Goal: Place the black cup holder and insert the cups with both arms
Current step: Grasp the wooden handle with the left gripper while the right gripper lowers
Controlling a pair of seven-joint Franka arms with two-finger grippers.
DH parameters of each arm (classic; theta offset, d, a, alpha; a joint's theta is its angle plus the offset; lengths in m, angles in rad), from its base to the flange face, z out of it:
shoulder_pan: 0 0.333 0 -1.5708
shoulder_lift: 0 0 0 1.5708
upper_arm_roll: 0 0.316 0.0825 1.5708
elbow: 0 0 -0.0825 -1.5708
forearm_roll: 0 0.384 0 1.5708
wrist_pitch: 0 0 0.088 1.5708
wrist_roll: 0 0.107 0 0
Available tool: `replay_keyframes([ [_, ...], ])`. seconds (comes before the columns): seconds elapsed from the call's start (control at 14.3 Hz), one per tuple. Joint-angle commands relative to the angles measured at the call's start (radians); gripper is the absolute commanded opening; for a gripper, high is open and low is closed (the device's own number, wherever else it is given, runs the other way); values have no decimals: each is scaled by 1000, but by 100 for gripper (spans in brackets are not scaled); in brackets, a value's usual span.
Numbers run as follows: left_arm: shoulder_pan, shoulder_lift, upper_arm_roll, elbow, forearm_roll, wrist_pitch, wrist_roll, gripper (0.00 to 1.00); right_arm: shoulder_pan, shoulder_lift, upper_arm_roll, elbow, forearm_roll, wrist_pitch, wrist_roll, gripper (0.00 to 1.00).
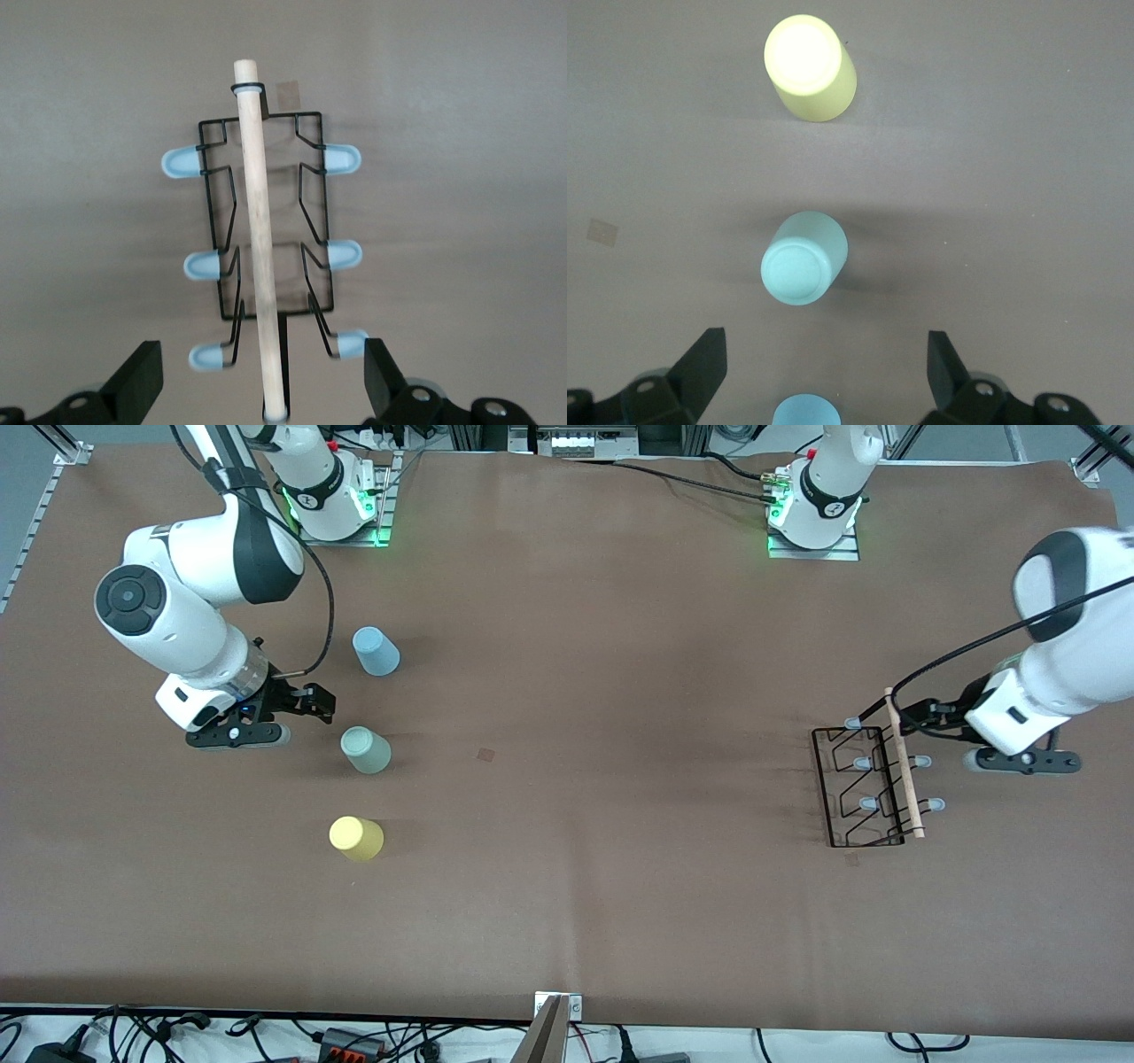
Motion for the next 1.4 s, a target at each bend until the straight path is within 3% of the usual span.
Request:
replay_keyframes([
  [0.0, -13, -34, 0, -113, 18, 130, -22, 82, 19, 7, -4, -21, 10, 46, 22, 100],
  [0.28, -16, -19, -4, -169, 16, 210, -20, 41, 19, 57, -4, -45, 10, 141, 22, 100],
  [0.56, -8, 12, -4, -167, 16, 215, -14, 38, 38, 91, -4, -87, 10, 270, 27, 100],
  [1.12, -8, 16, -4, -154, 16, 208, 4, 4, 39, 142, -4, -114, 10, 272, 43, 100],
  [1.33, -16, 7, -8, -38, 16, 76, -5, 3, 39, 162, -4, -114, 10, 278, 42, 100],
])
